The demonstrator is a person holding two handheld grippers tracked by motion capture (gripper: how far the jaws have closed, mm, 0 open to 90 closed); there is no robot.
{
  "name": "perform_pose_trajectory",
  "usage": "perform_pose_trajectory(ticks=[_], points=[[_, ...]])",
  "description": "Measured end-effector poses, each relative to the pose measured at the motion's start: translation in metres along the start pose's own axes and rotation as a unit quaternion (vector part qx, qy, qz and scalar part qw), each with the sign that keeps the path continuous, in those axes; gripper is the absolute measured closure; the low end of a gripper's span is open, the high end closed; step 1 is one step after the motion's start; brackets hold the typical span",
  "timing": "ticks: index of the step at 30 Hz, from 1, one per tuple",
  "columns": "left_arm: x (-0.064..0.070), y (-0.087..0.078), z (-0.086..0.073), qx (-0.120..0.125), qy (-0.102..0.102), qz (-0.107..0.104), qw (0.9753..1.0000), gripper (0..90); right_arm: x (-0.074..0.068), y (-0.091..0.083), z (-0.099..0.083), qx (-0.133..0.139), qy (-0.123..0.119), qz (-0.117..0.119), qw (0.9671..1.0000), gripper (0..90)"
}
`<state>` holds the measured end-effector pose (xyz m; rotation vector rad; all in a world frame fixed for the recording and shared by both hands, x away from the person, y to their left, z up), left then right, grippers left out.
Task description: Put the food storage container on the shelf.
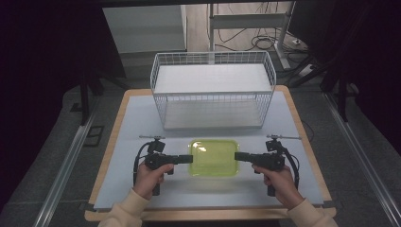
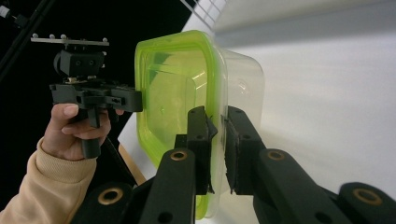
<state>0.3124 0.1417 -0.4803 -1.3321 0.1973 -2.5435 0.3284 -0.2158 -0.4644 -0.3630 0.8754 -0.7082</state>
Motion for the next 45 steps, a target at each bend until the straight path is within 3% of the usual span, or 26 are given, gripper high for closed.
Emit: perform_pose_trajectory(ticks=[5,10,22,36,45], points=[[0.01,-0.004,0.018,0.005,0.012,-0.001,0.9999,81.3,-0.01,-0.009,0.019,0.011,-0.017,-0.003,0.9998,81.3],[0.024,-0.007,0.047,0.016,0.035,0.005,0.9992,81.3,-0.021,-0.018,0.051,0.027,-0.03,-0.005,0.9992,81.3],[0.042,-0.017,0.095,0.042,0.06,0.009,0.9973,81.4,-0.038,-0.028,0.109,0.043,-0.062,-0.004,0.9971,81.4],[0.039,-0.025,0.145,0.059,0.057,0.005,0.9966,81.3,-0.052,-0.027,0.163,0.051,-0.079,-0.018,0.9954,81.5],[0.036,-0.028,0.174,0.054,0.058,0.013,0.9967,81.3,-0.056,-0.023,0.19,0.059,-0.079,-0.028,0.9947,81.5]])
Point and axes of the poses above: each handheld gripper's, and its own axes: y roughly forward along the jaws, z roughly out of its top, x roughly to its right, the point moved 1 cm from there along y, roughly forward along the jaws, and after that the axes turned 12 degrees about -z, right-handed, at the moved point
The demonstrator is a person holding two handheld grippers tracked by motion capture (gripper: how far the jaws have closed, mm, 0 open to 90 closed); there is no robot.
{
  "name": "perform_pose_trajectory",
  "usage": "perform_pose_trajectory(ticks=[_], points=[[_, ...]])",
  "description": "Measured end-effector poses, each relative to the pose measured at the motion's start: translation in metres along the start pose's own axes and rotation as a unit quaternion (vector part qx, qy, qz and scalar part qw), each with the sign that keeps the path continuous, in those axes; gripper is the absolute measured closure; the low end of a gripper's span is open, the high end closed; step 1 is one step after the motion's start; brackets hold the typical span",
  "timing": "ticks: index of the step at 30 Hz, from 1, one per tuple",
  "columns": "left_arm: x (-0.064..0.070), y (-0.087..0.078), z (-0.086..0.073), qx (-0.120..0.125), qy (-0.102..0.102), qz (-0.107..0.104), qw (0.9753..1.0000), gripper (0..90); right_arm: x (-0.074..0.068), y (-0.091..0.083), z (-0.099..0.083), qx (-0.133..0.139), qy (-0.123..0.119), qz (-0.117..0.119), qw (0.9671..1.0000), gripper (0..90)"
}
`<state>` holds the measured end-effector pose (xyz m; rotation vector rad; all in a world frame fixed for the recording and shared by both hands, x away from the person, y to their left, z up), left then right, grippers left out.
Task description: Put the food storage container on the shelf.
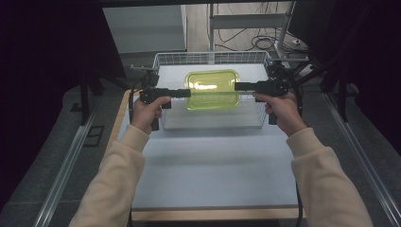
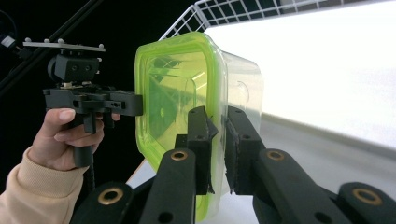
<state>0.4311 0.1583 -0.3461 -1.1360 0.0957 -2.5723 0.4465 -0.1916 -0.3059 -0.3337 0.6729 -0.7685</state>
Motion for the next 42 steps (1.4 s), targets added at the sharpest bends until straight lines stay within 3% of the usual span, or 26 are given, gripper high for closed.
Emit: perform_pose_trajectory(ticks=[4,13,21,28,29,30,32,34,36,38,42], points=[[-0.006,0.004,0.012,-0.004,-0.006,-0.001,1.0,81.3,0.006,0.005,0.011,0.001,0.007,-0.005,1.0,81.5],[-0.02,0.014,0.042,-0.003,-0.015,0.016,0.9997,81.2,0.023,0.022,0.032,0.009,0.039,-0.016,0.9991,81.3],[-0.039,0.02,0.05,0.015,-0.045,0.003,0.9989,80.9,0.034,0.035,0.04,0.01,0.058,-0.019,0.9981,80.5],[-0.043,0.024,0.05,0.032,-0.049,0.004,0.9983,79.0,0.039,0.043,0.041,0.015,0.062,-0.035,0.9974,77.7],[-0.043,0.025,0.051,0.033,-0.047,0.01,0.9983,78.3,0.04,0.047,0.041,0.013,0.06,-0.045,0.9971,73.6],[-0.043,0.025,0.051,0.033,-0.047,0.01,0.9983,77.1,0.04,0.049,0.041,0.013,0.057,-0.05,0.9971,72.3],[-0.044,0.03,0.052,0.024,-0.038,0.037,0.9983,70.7,0.041,0.053,0.041,0.012,0.056,-0.065,0.9963,68.7],[-0.045,0.031,0.052,0.023,-0.036,0.048,0.9979,65.5,0.04,0.057,0.04,0.007,0.054,-0.076,0.9956,65.2],[-0.048,0.032,0.051,0.037,-0.035,0.046,0.9976,59.9,0.041,0.058,0.039,0.007,0.053,-0.08,0.9954,64.8],[-0.048,0.031,0.052,0.042,-0.03,0.045,0.9977,54.7,0.042,0.06,0.038,0.014,0.052,-0.092,0.9944,53.8],[-0.045,0.028,0.052,0.051,-0.021,0.051,0.9972,41.6,0.044,0.057,0.039,0.02,0.053,-0.095,0.9938,45.4]])
Point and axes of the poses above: each handheld gripper's, and its own axes: y roughly forward along the jaws, z roughly out of its top, x roughly to its right, the point moved 1 cm from there along y, roughly forward along the jaws, and after that the axes turned 12 degrees about -z, right-handed, at the moved point
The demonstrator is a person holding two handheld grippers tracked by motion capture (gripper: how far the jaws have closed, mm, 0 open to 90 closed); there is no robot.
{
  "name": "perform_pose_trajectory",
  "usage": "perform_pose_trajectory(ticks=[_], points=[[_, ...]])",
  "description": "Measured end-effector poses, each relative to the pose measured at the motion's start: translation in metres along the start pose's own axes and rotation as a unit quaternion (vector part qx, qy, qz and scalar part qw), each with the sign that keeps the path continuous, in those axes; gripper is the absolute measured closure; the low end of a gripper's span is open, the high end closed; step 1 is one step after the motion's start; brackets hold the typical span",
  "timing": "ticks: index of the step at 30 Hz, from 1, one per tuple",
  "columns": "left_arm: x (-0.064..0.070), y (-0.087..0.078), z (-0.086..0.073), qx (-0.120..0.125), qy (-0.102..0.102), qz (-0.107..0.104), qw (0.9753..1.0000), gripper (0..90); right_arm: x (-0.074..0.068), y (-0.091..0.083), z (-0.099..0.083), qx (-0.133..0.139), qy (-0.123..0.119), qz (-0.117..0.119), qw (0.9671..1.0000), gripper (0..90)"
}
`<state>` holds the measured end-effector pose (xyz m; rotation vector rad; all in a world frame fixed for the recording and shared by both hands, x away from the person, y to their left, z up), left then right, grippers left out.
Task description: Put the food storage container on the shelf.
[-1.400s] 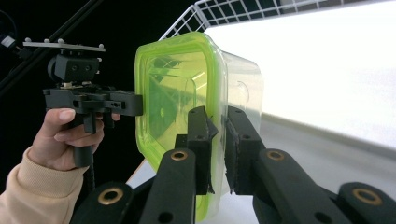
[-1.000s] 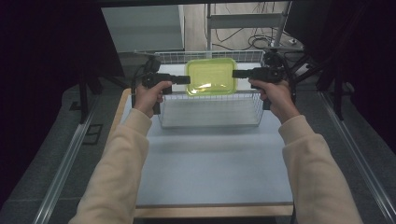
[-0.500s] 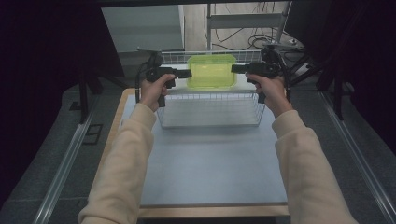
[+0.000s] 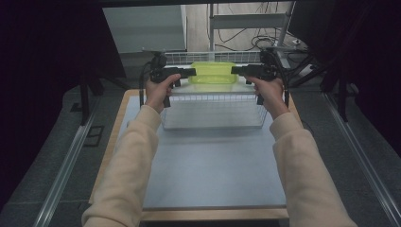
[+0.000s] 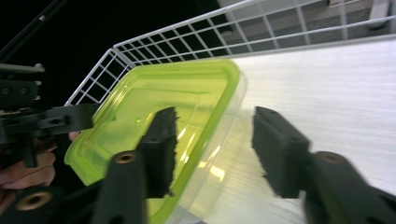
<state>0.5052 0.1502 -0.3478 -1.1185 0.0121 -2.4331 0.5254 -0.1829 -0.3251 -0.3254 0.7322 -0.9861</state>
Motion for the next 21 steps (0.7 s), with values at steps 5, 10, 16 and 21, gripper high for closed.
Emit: perform_pose_trajectory(ticks=[5,10,16,21], points=[[0.007,-0.01,-0.002,0.014,0.007,-0.003,0.9999,29.9,-0.002,-0.015,-0.002,0.036,-0.022,0.001,0.9991,37.1],[0.017,-0.02,-0.01,0.011,0.026,-0.004,0.9996,26.8,-0.007,-0.031,-0.009,0.045,-0.052,0.017,0.9975,34.9],[0.032,-0.036,-0.023,0.013,0.046,-0.007,0.9988,26.4,-0.008,-0.049,-0.025,0.043,-0.074,0.034,0.9957,34.1],[0.045,-0.052,-0.05,0.007,0.065,-0.016,0.9977,26.1,-0.002,-0.061,-0.043,0.045,-0.083,0.047,0.9944,33.8]])
Point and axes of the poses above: each handheld gripper's, and its own axes: y roughly forward along the jaws, z roughly out of its top, x roughly to its right, the point moved 1 cm from there along y, roughly forward along the jaws, and after that the axes turned 12 degrees about -z, right-handed, at the moved point
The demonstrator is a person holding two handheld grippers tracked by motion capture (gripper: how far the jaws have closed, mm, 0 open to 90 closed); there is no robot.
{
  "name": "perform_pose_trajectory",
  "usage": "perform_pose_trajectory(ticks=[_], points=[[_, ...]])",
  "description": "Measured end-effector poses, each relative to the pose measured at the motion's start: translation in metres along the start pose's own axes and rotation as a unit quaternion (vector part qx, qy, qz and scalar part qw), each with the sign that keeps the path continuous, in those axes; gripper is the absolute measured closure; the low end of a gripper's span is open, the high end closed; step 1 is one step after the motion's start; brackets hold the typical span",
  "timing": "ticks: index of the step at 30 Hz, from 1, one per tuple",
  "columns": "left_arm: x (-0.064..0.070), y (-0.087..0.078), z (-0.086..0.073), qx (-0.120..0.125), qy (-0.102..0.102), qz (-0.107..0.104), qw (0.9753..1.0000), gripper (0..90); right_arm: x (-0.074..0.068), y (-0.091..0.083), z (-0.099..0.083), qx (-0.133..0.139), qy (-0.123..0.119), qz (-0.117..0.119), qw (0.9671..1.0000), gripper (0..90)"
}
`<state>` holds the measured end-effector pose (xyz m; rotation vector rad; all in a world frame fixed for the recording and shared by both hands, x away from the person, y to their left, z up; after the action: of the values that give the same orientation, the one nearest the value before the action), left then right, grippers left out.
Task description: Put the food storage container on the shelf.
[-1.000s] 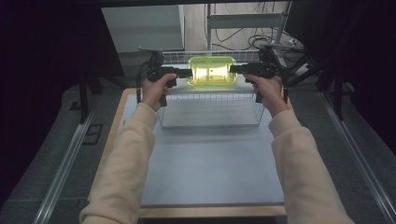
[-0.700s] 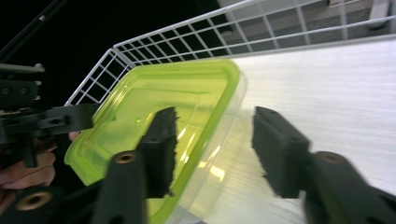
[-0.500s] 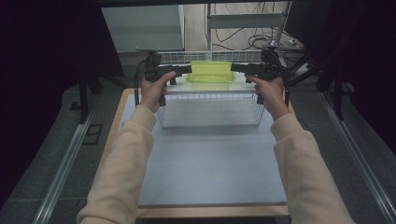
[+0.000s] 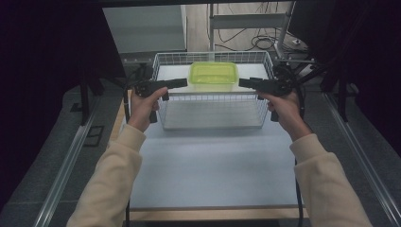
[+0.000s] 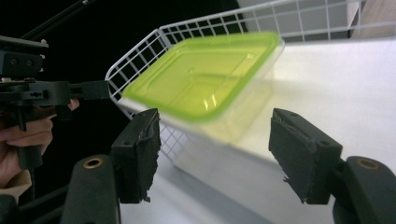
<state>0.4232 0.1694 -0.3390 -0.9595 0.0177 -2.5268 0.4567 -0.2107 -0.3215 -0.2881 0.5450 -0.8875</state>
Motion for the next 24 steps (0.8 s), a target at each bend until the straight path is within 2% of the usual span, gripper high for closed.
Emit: perform_pose_trajectory(ticks=[1,2,3,4,5,7,8,9,10,11,12,13,14,15,16,18,24], points=[[0.0,0.0,0.0,0.0,0.0,0.0,1.0,26.0,0.0,-0.003,-0.004,0.0,-0.001,0.004,1.0,33.7],[0.005,-0.003,-0.01,-0.007,0.007,-0.003,0.9999,25.8,0.001,-0.005,-0.008,0.001,-0.002,0.01,0.9999,33.6],[0.005,-0.003,-0.01,-0.007,0.007,-0.003,0.9999,25.8,0.002,-0.008,-0.012,0.0,-0.003,0.013,0.9999,33.4],[0.01,-0.008,-0.021,-0.004,0.011,-0.007,0.9999,25.9,0.002,-0.012,-0.017,0.002,-0.004,0.016,0.9999,33.4],[0.01,-0.008,-0.021,-0.004,0.011,-0.007,0.9999,25.8,0.002,-0.014,-0.022,0.003,-0.006,0.02,0.9998,33.4],[0.015,-0.015,-0.039,-0.01,0.026,-0.012,0.9995,25.9,0.003,-0.02,-0.032,0.001,-0.011,0.025,0.9996,33.4],[0.015,-0.015,-0.039,-0.01,0.026,-0.012,0.9995,25.9,0.003,-0.02,-0.032,0.001,-0.011,0.025,0.9996,33.4],[0.018,-0.02,-0.052,-0.013,0.034,-0.016,0.9992,25.9,0.003,-0.026,-0.044,0.001,-0.021,0.027,0.9994,33.4],[0.018,-0.02,-0.052,-0.013,0.034,-0.016,0.9992,25.9,0.003,-0.029,-0.05,0.0,-0.025,0.029,0.9993,33.4],[0.02,-0.023,-0.066,-0.014,0.036,-0.018,0.9991,25.9,0.003,-0.032,-0.056,0.0,-0.029,0.031,0.9991,33.4],[0.02,-0.023,-0.066,-0.014,0.036,-0.018,0.9991,26.0,0.003,-0.032,-0.056,0.0,-0.029,0.031,0.9991,33.4],[0.02,-0.025,-0.081,-0.02,0.039,-0.019,0.9989,26.0,0.002,-0.036,-0.068,-0.001,-0.039,0.03,0.9988,33.4],[0.02,-0.025,-0.088,-0.022,0.04,-0.02,0.9988,26.0,0.002,-0.038,-0.074,-0.002,-0.044,0.03,0.9986,33.4],[0.02,-0.025,-0.088,-0.022,0.04,-0.02,0.9988,26.0,0.002,-0.038,-0.074,-0.002,-0.044,0.03,0.9986,33.4],[0.019,-0.026,-0.096,-0.025,0.041,-0.017,0.9987,26.0,0.001,-0.04,-0.08,-0.002,-0.046,0.031,0.9984,33.4],[0.018,-0.027,-0.114,-0.033,0.043,-0.012,0.9984,26.0,0.001,-0.044,-0.098,-0.005,-0.055,0.034,0.9979,33.1],[0.013,-0.029,-0.152,-0.053,0.045,-0.003,0.9976,26.2,0.001,-0.048,-0.138,-0.01,-0.071,0.031,0.9969,31.9]])
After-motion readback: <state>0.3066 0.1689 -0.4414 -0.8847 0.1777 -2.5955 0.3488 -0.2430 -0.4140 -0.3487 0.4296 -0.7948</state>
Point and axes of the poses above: each handheld gripper's, and its own axes: y roughly forward along the jaws, z roughly out of its top, x roughly to its right, the point moved 1 cm from there along y, roughly forward along the jaws, and after that the axes turned 12 degrees about -z, right-handed, at the moved point
